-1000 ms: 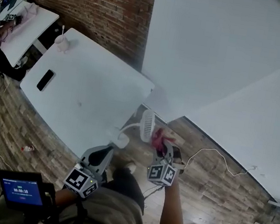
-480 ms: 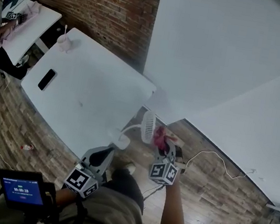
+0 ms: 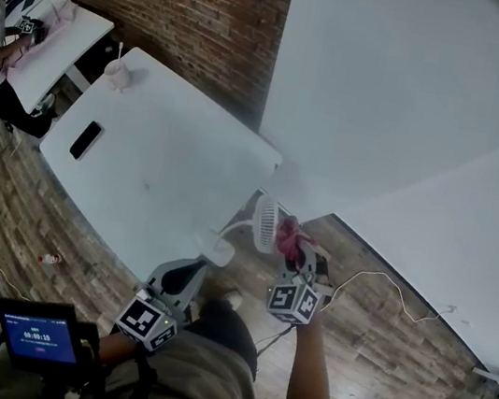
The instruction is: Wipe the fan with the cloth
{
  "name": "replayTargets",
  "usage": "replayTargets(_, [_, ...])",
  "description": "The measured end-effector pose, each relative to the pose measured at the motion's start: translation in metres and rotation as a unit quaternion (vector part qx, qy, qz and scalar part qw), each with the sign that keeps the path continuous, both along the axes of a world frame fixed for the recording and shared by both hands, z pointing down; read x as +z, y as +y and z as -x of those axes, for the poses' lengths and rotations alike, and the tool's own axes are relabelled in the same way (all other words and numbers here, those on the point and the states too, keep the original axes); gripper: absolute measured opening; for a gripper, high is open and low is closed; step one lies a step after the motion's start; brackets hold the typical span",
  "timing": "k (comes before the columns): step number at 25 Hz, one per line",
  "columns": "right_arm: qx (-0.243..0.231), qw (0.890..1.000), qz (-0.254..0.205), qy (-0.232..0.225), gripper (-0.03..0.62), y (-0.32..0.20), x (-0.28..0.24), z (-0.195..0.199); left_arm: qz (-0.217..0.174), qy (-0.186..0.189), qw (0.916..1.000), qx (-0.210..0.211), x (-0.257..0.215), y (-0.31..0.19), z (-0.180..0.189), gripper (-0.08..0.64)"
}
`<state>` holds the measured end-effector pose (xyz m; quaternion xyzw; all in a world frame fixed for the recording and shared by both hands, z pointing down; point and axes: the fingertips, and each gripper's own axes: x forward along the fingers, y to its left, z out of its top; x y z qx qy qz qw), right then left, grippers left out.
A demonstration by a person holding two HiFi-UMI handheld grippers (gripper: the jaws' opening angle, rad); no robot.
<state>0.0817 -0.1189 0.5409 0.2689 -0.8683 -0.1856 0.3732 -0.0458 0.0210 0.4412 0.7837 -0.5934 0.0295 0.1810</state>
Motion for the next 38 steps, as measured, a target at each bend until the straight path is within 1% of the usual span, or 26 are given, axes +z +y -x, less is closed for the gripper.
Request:
replayTargets(7, [-0.011,1.000,0.001,0.002,0.089,-0.010,0.003,0.004,0.002,-0.004,1.0000,-0.007,0.001,-0.004,0.005,0.020])
replayTargets(14, [-0.016,1.000,0.004,0.001,0.089,-0.022,0.017,0.007,0.005,-0.009,0.9998,-0.016,0.003,-0.010,0.009,0.020])
replayTargets(27, [-0.040,0.999,0.003,0.009,0.089,-0.048,0.026,0.022,0.016,-0.010,0.9990,-0.040,0.008,-0.024,0.023,0.020])
replayTargets(38, [-0.047,0.999,0.016,0.005,0.089,-0.060,0.038,0.034,0.019,-0.006,0.9982,-0.056,0.011,-0.032,0.034,0.020])
